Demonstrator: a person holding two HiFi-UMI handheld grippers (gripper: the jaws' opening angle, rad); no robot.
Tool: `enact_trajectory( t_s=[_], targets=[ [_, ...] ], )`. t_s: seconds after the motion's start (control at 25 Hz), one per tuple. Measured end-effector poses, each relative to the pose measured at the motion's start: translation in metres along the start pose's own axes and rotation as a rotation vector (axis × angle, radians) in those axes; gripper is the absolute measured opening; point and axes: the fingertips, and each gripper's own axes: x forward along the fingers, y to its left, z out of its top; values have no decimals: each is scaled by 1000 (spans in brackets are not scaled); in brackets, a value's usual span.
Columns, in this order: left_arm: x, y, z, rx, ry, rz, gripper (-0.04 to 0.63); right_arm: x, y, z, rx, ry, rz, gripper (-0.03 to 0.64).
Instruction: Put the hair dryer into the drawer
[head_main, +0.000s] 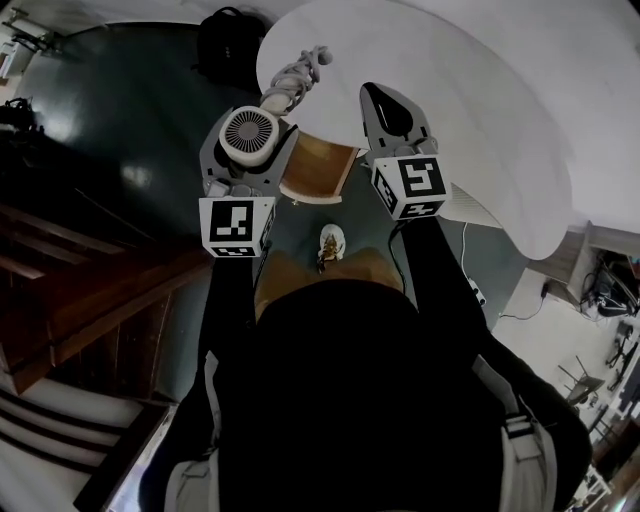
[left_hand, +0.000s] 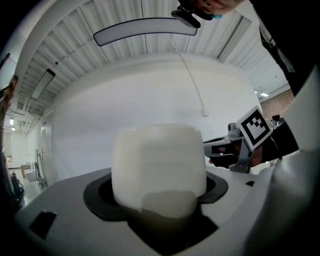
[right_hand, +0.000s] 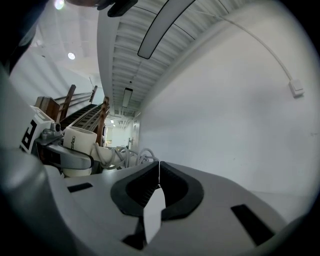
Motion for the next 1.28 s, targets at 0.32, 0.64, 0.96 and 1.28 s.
enact_trajectory(
  t_s=[0.32, 0.64, 0.96, 1.28],
  targets=[
    [14, 0, -23, -1, 67, -14, 379, 17, -9, -16, 13, 34, 21, 29],
    [12, -10, -47, 20, 143, -79, 379, 25, -8, -30, 39, 56, 31, 29],
    [6, -23, -68, 45, 206, -140, 379, 23, -2, -45, 67, 71, 32, 29],
    [-6, -31, -98, 48, 292, -243, 379, 21, -1, -56, 79, 94, 6, 29]
  ],
)
